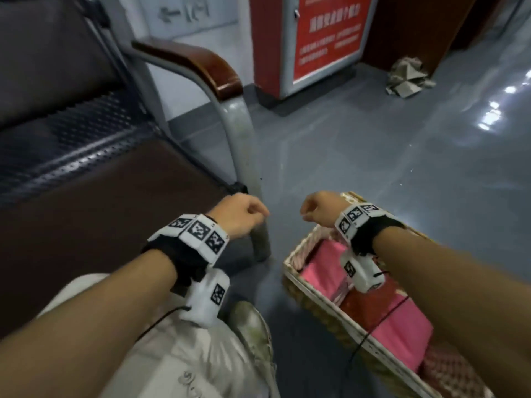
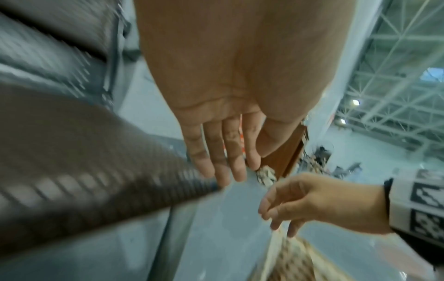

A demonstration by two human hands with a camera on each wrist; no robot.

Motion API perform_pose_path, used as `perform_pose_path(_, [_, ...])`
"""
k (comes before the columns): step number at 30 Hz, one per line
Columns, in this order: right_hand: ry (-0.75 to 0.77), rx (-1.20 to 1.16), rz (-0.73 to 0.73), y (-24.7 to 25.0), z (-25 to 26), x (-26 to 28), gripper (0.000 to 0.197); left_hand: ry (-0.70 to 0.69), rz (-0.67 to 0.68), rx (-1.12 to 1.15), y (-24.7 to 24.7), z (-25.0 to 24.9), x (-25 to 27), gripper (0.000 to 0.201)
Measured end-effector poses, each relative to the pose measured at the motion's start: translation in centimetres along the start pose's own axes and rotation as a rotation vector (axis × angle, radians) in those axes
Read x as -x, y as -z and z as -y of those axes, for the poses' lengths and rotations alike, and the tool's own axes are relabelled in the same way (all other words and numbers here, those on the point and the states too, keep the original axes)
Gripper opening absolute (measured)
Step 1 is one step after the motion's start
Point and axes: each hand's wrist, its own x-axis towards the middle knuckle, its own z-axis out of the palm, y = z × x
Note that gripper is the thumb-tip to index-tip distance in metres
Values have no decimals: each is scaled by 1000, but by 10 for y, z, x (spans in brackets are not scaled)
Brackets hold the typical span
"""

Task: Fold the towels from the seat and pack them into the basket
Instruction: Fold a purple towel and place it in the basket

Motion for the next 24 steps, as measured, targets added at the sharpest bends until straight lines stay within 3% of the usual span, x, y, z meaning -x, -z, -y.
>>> perform_pose_path(5, [297,99,-54,38,146,19,18,-11,-164,62,111,18,91,16])
perform_pose_path(9, [504,176,-62,49,268,42,13,59,-377,21,175,57,172,10])
perform_pose_path(16, [789,377,-54,20,449,72,16,282,-615,69,213,171,285,14])
perform_pose_path(19, [870,440,-8,-14,503,75,17,397,-622,79,209,230,320,16])
perform_pose_path(24, [973,477,103,-92,554,62,18,622,-500,27,204,312,363,23])
